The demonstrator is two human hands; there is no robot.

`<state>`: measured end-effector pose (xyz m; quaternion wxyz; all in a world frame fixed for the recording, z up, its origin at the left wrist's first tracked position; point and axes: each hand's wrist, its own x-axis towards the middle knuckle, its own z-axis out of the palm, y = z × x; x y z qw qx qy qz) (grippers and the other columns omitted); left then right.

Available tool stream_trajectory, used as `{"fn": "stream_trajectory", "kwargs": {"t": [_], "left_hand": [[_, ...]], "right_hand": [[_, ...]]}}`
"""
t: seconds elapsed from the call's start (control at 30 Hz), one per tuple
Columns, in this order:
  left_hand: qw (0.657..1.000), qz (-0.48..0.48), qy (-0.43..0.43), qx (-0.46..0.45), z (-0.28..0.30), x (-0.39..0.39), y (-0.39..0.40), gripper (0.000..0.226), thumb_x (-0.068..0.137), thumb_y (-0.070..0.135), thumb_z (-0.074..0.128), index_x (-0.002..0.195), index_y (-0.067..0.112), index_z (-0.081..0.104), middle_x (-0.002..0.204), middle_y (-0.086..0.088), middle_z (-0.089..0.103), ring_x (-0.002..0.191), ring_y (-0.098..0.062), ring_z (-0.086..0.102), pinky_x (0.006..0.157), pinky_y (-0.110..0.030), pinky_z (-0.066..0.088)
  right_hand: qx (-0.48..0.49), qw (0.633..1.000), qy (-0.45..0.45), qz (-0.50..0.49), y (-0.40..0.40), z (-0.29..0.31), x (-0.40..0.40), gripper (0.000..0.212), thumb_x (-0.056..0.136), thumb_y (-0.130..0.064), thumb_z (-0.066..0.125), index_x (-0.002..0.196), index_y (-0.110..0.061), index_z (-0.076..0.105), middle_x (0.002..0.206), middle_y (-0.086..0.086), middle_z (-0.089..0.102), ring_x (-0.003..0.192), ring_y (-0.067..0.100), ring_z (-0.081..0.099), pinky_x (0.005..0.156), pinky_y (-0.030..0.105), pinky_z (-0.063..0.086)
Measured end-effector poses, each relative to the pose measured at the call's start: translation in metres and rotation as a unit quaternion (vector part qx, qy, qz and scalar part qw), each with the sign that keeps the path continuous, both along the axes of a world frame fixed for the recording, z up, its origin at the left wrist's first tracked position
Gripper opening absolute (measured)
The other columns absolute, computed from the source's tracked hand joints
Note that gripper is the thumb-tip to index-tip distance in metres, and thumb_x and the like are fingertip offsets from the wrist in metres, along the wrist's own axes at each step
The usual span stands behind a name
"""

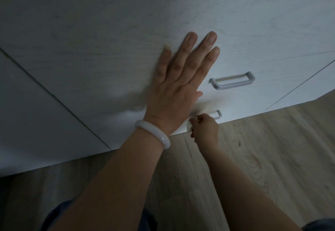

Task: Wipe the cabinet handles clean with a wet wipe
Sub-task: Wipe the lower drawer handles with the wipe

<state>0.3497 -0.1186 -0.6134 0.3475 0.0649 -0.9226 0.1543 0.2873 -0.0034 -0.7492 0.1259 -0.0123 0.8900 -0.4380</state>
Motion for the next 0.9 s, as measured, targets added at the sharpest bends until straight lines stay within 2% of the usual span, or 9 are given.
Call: {"fn": "stream_trajectory", "kwargs": {"t": [0.17, 0.33, 0.4, 0.5, 0.57, 0.63, 0.8, 0.83, 0.9], "left_hand": [[1.000, -0.001, -0.001, 0.000, 0.001, 0.001, 0.000, 0.094, 0.082, 0.045, 0.065, 0.156, 0.024, 0.012, 0.164, 0.004, 0.010, 0.148, -0.025, 0.001, 0.117, -0.046, -0.013], [1.000, -0.013, -0.014, 0.006, 0.004, 0.005, -0.003, 0.093, 0.083, 0.042, 0.065, 0.157, 0.024, 0.011, 0.164, 0.004, 0.008, 0.149, -0.024, -0.002, 0.118, -0.045, -0.014], [1.000, -0.014, -0.018, 0.006, 0.004, 0.006, -0.003, 0.093, 0.084, 0.043, 0.064, 0.157, 0.023, 0.010, 0.165, 0.004, 0.007, 0.149, -0.024, -0.003, 0.118, -0.045, -0.014], [1.000, -0.011, -0.014, 0.009, 0.003, 0.005, -0.001, 0.093, 0.084, 0.044, 0.064, 0.157, 0.023, 0.009, 0.165, 0.004, 0.006, 0.149, -0.024, -0.003, 0.117, -0.046, -0.013], [1.000, -0.005, -0.006, 0.007, 0.002, 0.003, 0.000, 0.093, 0.084, 0.044, 0.064, 0.157, 0.024, 0.010, 0.164, 0.004, 0.007, 0.149, -0.025, -0.001, 0.117, -0.046, -0.013], [1.000, -0.003, -0.001, 0.004, 0.001, 0.001, 0.001, 0.093, 0.084, 0.044, 0.064, 0.157, 0.024, 0.010, 0.164, 0.004, 0.008, 0.149, -0.025, -0.001, 0.117, -0.047, -0.014], [1.000, -0.001, 0.013, 0.003, -0.002, -0.002, 0.000, 0.090, 0.084, 0.041, 0.064, 0.156, 0.024, 0.013, 0.164, 0.004, 0.010, 0.148, -0.026, 0.001, 0.116, -0.047, -0.014], [1.000, 0.000, 0.014, 0.002, -0.002, -0.002, 0.000, 0.090, 0.084, 0.041, 0.064, 0.156, 0.024, 0.013, 0.163, 0.004, 0.010, 0.148, -0.026, 0.001, 0.116, -0.047, -0.014], [1.000, -0.001, 0.010, -0.001, -0.001, -0.002, -0.001, 0.091, 0.084, 0.041, 0.064, 0.157, 0.024, 0.011, 0.163, 0.004, 0.008, 0.147, -0.026, 0.000, 0.116, -0.047, -0.015]], "right_hand": [[0.013, 0.999, 0.034, 0.041, 0.023, 0.000, -0.006, 0.008, 0.087, -0.018, 0.067, 0.083, -0.011, 0.066, 0.068, 0.006, 0.065, 0.049, 0.019, 0.060, 0.039, 0.016, 0.041], [0.001, 0.997, 0.054, 0.049, 0.039, 0.002, -0.013, 0.004, 0.086, -0.018, 0.068, 0.089, -0.018, 0.072, 0.062, 0.002, 0.064, 0.042, 0.015, 0.058, 0.045, 0.022, 0.048], [-0.012, 0.998, 0.064, 0.000, 0.051, 0.000, -0.021, 0.015, 0.088, -0.016, 0.065, 0.099, -0.017, 0.073, 0.066, 0.004, 0.066, 0.048, 0.017, 0.061, 0.054, 0.034, 0.055], [-0.003, 0.992, 0.106, -0.071, 0.064, -0.003, -0.034, 0.023, 0.088, -0.016, 0.063, 0.108, -0.021, 0.073, 0.091, 0.005, 0.065, 0.073, 0.023, 0.066, 0.074, 0.045, 0.057], [-0.008, 0.993, 0.101, -0.066, 0.062, -0.002, -0.035, 0.024, 0.088, -0.014, 0.064, 0.110, -0.017, 0.073, 0.103, 0.006, 0.061, 0.082, 0.024, 0.067, 0.077, 0.031, 0.057], [-0.028, 0.994, 0.087, -0.055, 0.054, -0.002, -0.027, 0.024, 0.089, -0.007, 0.062, 0.110, -0.011, 0.072, 0.103, 0.010, 0.062, 0.076, 0.020, 0.068, 0.067, 0.012, 0.052], [-0.052, 0.997, 0.060, 0.014, 0.026, -0.008, 0.002, 0.023, 0.091, -0.002, 0.052, 0.102, -0.009, 0.071, 0.088, 0.009, 0.070, 0.069, 0.018, 0.069, 0.055, 0.009, 0.047], [-0.061, 0.996, 0.055, 0.016, 0.026, -0.008, 0.000, 0.020, 0.091, -0.003, 0.054, 0.098, -0.010, 0.071, 0.084, 0.008, 0.071, 0.066, 0.018, 0.069, 0.056, 0.011, 0.049], [-0.112, 0.993, 0.028, 0.013, 0.032, -0.008, -0.006, 0.021, 0.088, -0.001, 0.058, 0.091, -0.016, 0.072, 0.079, 0.005, 0.072, 0.062, 0.018, 0.071, 0.068, 0.027, 0.058]]}}
